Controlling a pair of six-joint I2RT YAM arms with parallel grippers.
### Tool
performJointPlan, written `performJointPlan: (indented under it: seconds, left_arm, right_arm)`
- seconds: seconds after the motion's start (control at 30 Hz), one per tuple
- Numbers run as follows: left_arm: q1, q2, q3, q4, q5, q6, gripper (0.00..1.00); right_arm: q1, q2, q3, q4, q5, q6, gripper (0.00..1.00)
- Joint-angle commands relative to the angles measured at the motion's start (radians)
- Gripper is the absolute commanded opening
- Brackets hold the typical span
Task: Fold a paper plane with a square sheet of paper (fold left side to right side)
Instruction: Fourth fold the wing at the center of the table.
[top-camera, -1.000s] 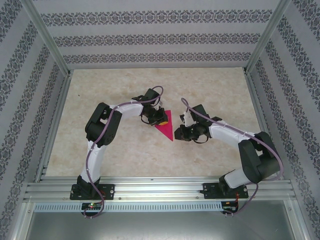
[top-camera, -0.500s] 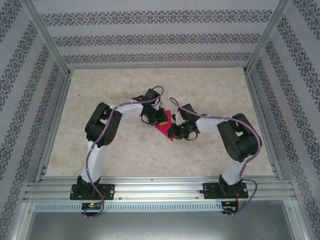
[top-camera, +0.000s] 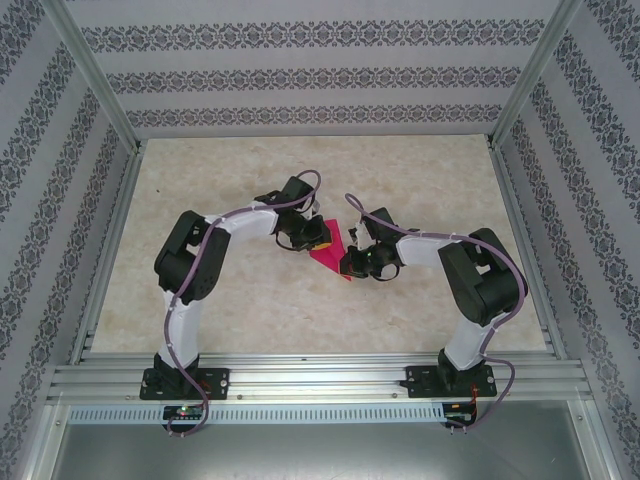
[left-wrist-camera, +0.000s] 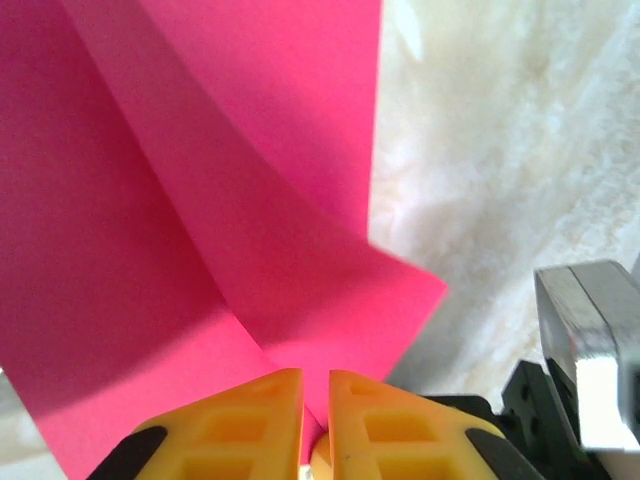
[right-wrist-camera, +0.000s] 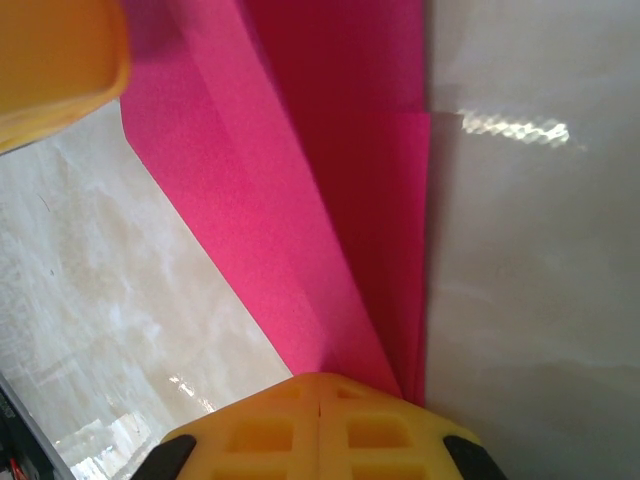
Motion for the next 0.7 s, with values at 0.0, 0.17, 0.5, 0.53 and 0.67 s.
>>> performJointPlan:
  seconds: [0.0,0.17,0.5,0.53,0.67]
  left_arm:
    - [-0.039,-0.023,-0.028,0.076,0.033,-0.035,0.16]
    - [-0.064,0.023,-0.017,0.130,0.065,-0.070,0.15]
    - [-0.056,0.103,0.018,0.082,0.010,-0.047,0.14]
    - [-0.052,0.107,0.015,0.087,0.004,-0.047,0.14]
    - [-0.019,0.105,0.012,0.083,-0.030,-0.033,0.14]
  right_arm:
    - [-0.010,0.034,-0.037,-0.049,0.059,-0.009,0.03]
    - [-0.010,0.049,-0.034,-0.046,0.053,-0.010,0.03]
    - [-0.010,0.048,-0.031,-0.068,0.073,-0.012,0.03]
    - [-0.010,0.047,-0.031,-0.070,0.076,-0.014,0.03]
    - [-0.010,0.052,-0.034,-0.088,0.089,-0.016,0.03]
